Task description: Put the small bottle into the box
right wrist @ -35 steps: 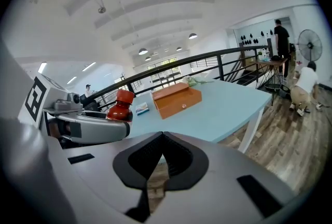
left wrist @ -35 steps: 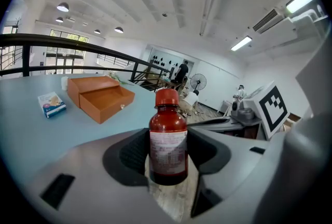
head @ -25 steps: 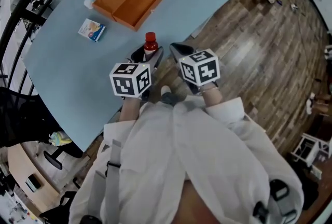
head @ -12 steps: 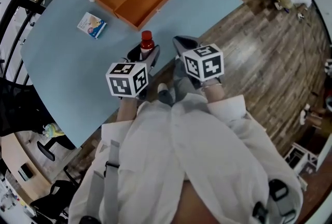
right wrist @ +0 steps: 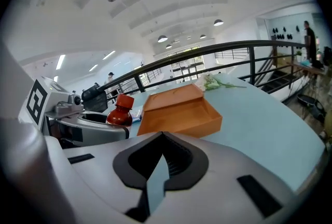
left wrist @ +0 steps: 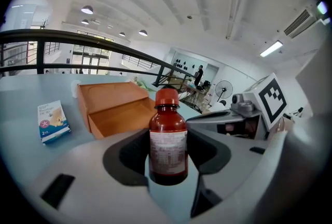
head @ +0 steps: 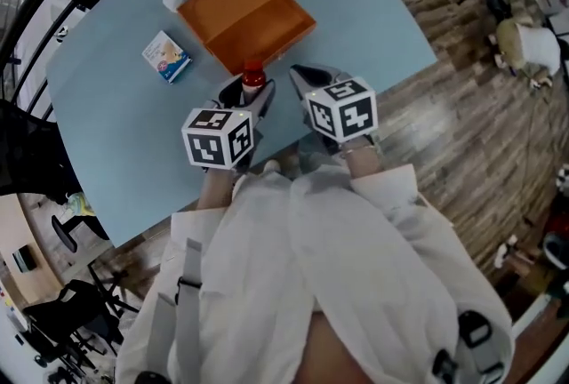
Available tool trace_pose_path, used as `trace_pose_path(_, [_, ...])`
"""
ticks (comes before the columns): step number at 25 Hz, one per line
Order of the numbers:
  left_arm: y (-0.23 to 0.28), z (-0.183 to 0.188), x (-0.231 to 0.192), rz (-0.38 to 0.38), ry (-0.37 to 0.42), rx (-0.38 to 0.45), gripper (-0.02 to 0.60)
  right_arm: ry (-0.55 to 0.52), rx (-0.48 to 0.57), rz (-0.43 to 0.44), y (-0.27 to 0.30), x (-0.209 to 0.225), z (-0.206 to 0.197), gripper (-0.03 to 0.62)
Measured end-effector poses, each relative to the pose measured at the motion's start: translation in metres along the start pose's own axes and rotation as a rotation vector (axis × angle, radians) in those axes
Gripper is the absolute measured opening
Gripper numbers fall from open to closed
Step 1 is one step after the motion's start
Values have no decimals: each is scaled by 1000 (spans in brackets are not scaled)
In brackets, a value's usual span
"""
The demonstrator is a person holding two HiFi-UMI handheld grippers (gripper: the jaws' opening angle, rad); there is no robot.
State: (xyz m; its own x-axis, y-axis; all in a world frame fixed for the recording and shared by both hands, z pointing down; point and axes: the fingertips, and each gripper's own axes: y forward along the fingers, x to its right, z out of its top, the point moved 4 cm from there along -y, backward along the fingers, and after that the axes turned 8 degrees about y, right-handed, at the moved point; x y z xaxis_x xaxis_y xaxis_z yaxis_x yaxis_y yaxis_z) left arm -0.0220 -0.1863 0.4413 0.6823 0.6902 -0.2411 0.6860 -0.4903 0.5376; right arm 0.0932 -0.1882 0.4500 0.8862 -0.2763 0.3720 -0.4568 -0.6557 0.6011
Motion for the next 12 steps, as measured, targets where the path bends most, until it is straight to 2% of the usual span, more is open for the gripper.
trace_pose_path(12, [29,39,-22,200,-109,63,219,-170,-119,185,37,26,52,3])
